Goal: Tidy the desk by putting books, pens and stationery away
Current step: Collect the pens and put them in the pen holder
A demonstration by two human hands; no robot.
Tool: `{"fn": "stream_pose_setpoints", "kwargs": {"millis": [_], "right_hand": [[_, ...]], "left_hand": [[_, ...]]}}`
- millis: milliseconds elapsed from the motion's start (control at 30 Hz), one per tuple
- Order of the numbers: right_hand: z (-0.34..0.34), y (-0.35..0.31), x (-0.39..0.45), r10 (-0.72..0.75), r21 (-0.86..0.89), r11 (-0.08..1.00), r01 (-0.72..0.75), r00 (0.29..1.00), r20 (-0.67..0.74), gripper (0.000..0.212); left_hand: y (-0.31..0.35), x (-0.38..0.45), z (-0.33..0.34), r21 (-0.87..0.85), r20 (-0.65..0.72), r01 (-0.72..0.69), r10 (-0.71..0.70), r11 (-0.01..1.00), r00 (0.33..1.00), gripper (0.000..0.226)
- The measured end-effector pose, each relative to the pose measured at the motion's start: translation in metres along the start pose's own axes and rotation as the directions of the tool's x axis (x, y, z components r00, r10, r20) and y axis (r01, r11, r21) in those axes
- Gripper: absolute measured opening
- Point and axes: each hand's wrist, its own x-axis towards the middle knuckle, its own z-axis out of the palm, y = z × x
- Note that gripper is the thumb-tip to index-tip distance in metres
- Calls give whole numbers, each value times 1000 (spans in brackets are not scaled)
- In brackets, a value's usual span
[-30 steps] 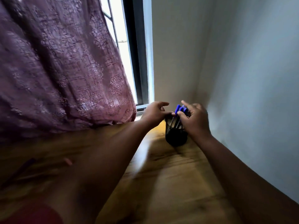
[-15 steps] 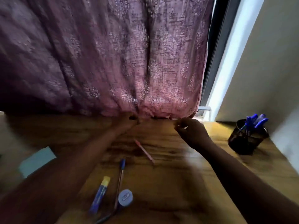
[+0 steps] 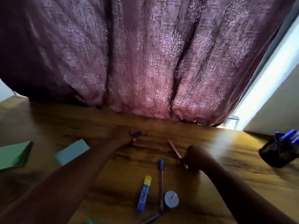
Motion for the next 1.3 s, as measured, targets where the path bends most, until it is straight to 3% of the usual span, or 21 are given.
{"fn": "stream_pose_setpoints", "kwargs": {"millis": [133,200,300,367,433,500,633,800,967,1167,1300], "right_hand": [[0,8,-19,21,-35,999,-24,996,-88,37],[-11,21,-31,69,252,967,-26,984,-162,24],[-50,50,-60,158,767,631,117,949,-274,8],[-80,73,-82,212,863,450,229,911,-352,2],[-108,101,-104,283,879,342,332,856,-433,8],[-130,134,-120,355,866,278,416,793,-495,10],[-164,213,-131,505,816,311,487,643,-576,14],[-181,288,-116,544,775,398,491,554,-631,17],[-172,322,-82,450,739,507,444,595,-666,13],[-144,325,-42,332,708,605,365,693,-640,21],[-127,324,-34,304,649,700,298,698,-648,20]], "left_hand": [[8,1,-2,21,27,-58,58,998,998,29],[25,3,-7,-86,-1,-105,106,991,994,24],[79,6,-18,-247,-28,-244,245,938,969,9],[125,3,-20,-440,-13,-293,321,849,947,10],[175,-6,-16,-665,2,-278,373,693,928,17],[223,-17,-8,-783,19,-245,415,572,910,21],[322,-38,17,-878,46,-217,527,427,849,22],[423,-40,61,-866,103,-210,574,454,813,12],[475,-27,102,-818,113,-216,518,533,848,8],[480,-19,134,-755,113,-225,460,616,880,12],[474,-15,147,-628,98,-288,441,723,892,13]]}}
